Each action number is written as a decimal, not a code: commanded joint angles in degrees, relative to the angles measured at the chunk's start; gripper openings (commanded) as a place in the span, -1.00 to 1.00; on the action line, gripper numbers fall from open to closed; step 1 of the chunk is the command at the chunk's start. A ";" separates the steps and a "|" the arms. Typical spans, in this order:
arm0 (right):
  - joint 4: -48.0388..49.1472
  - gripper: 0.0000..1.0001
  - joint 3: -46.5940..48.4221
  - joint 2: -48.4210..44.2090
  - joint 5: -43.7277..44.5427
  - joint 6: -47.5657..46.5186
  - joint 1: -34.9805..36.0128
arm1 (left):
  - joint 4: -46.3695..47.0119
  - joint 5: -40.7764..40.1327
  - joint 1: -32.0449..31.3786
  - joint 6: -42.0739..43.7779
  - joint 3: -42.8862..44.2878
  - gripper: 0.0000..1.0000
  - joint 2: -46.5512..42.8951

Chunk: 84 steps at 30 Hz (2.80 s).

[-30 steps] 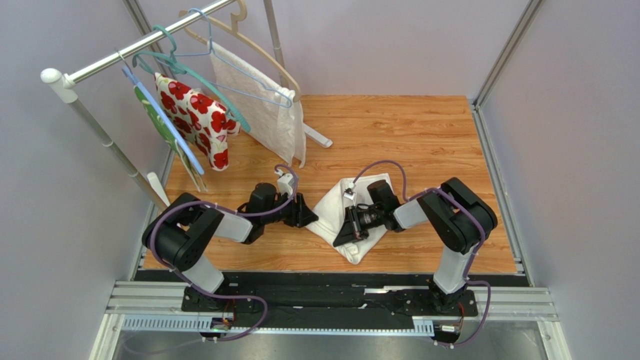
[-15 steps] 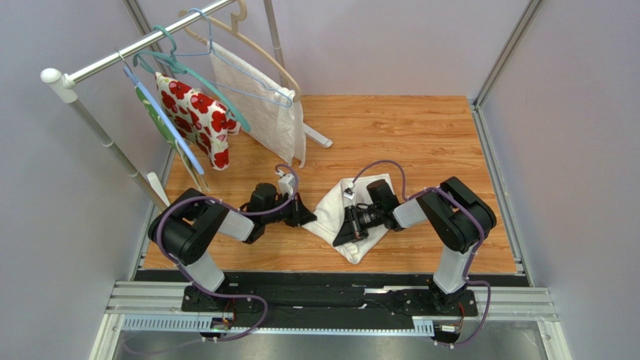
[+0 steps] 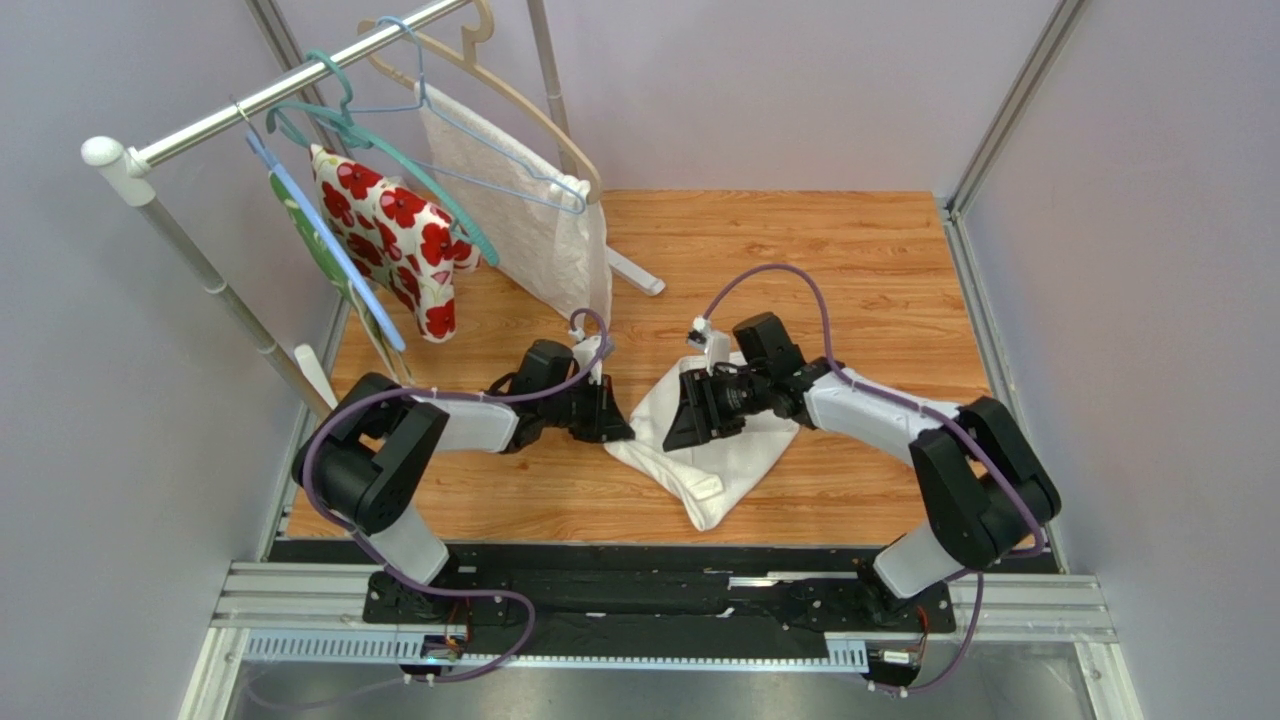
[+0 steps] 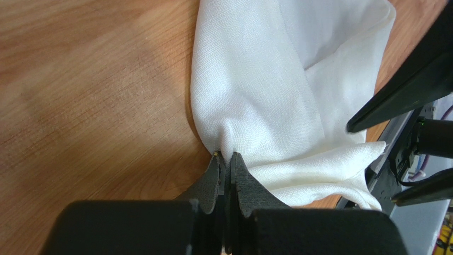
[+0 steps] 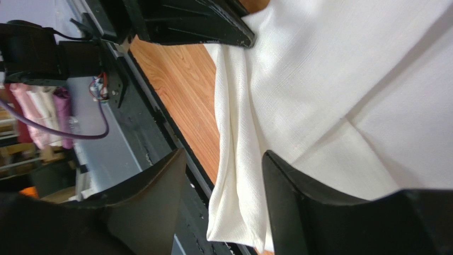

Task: Fold the napkin, place the utensils inside, and roll it up
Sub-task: Roll the napkin with the utensil

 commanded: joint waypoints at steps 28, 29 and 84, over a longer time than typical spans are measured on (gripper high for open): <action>-0.64 0.23 4.82 4.30 51.82 -12.63 31.34 | -30.88 -0.89 -0.15 3.37 8.78 -1.00 -1.49; -0.55 0.19 4.73 4.66 51.29 -12.11 31.42 | -30.88 -0.80 -0.24 3.37 8.78 -1.00 -1.58; -2.04 -0.80 1.83 8.00 28.78 -7.53 20.35 | -6.54 -1.33 4.33 -10.07 -5.55 -0.10 -11.34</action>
